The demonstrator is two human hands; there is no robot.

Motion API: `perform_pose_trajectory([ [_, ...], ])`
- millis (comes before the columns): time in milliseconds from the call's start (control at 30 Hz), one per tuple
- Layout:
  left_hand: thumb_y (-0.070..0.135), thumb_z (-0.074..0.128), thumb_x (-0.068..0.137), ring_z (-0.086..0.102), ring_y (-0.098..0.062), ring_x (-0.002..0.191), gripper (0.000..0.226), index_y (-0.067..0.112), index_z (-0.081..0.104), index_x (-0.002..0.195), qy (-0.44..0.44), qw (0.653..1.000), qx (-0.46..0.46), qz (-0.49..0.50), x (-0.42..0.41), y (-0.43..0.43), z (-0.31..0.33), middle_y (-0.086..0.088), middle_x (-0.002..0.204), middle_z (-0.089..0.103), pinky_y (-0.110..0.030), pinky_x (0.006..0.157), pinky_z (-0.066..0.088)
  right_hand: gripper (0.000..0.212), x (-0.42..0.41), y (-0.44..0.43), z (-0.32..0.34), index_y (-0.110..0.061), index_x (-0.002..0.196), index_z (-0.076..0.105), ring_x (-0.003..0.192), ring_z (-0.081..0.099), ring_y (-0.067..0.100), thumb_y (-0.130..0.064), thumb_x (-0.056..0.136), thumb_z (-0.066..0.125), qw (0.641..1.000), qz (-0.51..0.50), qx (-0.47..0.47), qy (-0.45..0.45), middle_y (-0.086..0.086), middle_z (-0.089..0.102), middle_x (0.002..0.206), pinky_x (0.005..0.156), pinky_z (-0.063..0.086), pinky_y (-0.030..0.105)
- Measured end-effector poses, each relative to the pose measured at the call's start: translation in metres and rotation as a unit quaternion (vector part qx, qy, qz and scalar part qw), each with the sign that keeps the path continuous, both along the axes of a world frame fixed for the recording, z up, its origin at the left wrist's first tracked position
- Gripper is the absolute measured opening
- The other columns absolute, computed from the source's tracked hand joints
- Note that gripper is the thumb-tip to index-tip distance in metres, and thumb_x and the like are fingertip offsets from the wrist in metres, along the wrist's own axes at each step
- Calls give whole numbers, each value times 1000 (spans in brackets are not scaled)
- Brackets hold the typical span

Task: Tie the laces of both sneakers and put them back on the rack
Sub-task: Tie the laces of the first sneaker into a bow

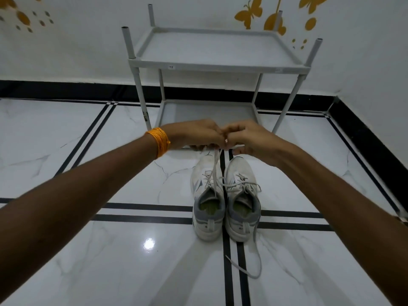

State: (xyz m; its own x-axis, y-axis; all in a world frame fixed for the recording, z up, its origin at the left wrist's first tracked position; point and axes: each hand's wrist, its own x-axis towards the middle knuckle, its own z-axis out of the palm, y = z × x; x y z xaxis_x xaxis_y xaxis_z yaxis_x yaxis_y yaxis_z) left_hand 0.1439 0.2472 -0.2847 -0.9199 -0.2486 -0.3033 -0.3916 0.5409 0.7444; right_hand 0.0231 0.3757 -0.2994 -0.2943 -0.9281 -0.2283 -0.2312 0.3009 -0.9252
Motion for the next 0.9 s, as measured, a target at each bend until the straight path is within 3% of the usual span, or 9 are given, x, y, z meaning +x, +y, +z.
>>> perform_pose_trajectory([
  [67,22,54,90,34,-11,48,27,12,62,66,17,999,26,41,2,2,1,3,57,46,-20,44,30,18,1,1,-5,-4,99,72,80,61,12,-2,82,67,1000,8,4,26,16,70,90,72,48,28],
  [167,21,52,90,33,-10,47,26,11,62,68,22,996,52,72,4,1,1,2,59,45,-19,42,30,2,7,-2,-15,-11,83,74,66,57,10,-9,83,73,995,-23,-43,85,3,67,72,61,44,25],
  [267,25,54,90,37,-11,53,16,12,62,85,33,990,81,110,7,-6,-2,0,67,47,-21,45,33,9,3,-1,-16,-10,82,71,67,62,12,-17,87,70,987,-88,-77,112,5,69,74,60,48,26],
  [367,15,61,86,43,-13,61,29,9,56,113,29,989,65,128,14,-13,-4,-3,78,53,-22,51,37,20,-3,4,-2,-5,83,68,65,60,13,-18,95,59,984,-135,-103,49,7,68,78,61,48,26],
  [467,9,76,75,51,-14,76,56,19,48,122,16,993,62,95,15,-11,-5,-2,90,58,-25,66,47,22,10,0,24,-4,85,64,63,60,13,-18,99,54,985,-71,-151,-41,10,67,79,59,51,23],
  [533,6,80,70,52,-11,85,62,18,48,122,54,996,15,67,10,-3,-7,5,98,54,-24,76,50,22,23,-11,43,-2,89,64,67,64,17,-17,100,52,981,-26,-183,-51,15,67,83,61,55,24],
  [667,-5,65,73,51,-17,67,39,6,52,108,214,954,-190,94,0,6,-23,2,79,50,-43,67,57,23,24,-31,60,1,93,63,68,68,16,-15,101,49,968,-80,-227,-63,13,69,85,66,59,23],
  [767,0,60,82,57,-25,57,35,8,44,113,290,885,-335,142,2,1,-34,-6,71,57,-47,54,53,19,9,-39,46,3,92,61,74,70,18,-10,101,49,933,-178,-236,-205,17,66,88,73,61,25],
  [900,28,66,90,49,-18,46,29,5,51,100,332,823,-456,67,15,0,-46,-8,67,61,-26,44,42,15,-4,-45,6,2,88,57,79,68,23,-1,99,48,851,-281,-155,-414,17,61,86,67,63,27],
])
